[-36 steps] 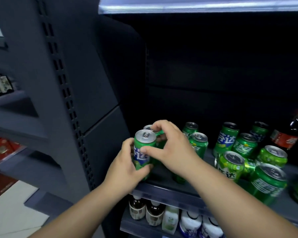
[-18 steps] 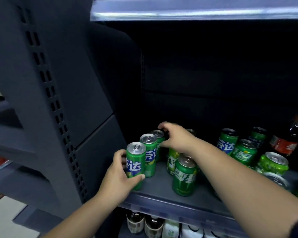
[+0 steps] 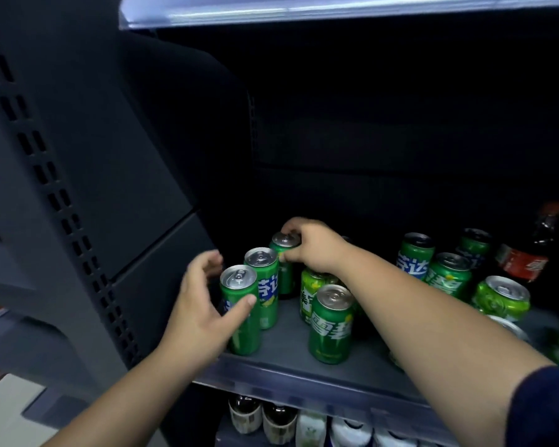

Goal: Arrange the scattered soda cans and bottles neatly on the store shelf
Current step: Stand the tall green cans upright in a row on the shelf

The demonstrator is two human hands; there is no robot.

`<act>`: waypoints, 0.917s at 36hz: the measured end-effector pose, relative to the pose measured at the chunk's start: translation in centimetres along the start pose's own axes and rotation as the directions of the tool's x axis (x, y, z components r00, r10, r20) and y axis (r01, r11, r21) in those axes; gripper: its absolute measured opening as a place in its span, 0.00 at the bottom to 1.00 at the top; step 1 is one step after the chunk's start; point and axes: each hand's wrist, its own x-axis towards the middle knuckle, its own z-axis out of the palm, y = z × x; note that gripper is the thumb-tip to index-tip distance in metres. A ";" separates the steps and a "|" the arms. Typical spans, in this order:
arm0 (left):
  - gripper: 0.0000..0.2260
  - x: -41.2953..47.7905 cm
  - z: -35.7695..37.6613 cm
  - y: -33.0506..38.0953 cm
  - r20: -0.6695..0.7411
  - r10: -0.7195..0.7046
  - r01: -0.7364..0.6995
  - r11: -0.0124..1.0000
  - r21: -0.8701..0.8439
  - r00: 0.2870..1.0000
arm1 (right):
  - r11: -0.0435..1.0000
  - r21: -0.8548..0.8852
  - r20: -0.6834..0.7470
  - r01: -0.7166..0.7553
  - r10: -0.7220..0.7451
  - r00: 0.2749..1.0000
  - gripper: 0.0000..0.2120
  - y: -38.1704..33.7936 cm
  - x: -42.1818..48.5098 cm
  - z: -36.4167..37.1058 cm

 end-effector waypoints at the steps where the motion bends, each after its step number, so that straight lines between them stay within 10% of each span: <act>1: 0.33 0.5 -0.2 0.8 -0.036 0.050 -0.049 0.998 0.032 0.998 | 0.999 0.036 -0.033 0.007 -0.005 0.999 0.23 -0.1 -0.4 -0.7; 8: 0.20 1.3 1.8 7.4 0.078 0.447 -0.453 0.882 0.129 0.891 | 0.995 0.089 -0.267 0.048 -0.023 0.964 0.23 -1.2 -5.1 -7.3; 19: 0.40 0.1 10.8 6.3 0.411 -0.072 -0.071 0.944 0.322 0.909 | 0.975 0.204 -0.285 0.093 -0.032 0.958 0.25 -0.1 -16.8 -12.7; 33: 0.23 -1.5 11.4 17.8 0.315 0.186 -0.251 0.951 0.180 0.931 | 0.944 0.316 -0.418 0.099 0.044 0.908 0.25 5.8 -28.8 -20.1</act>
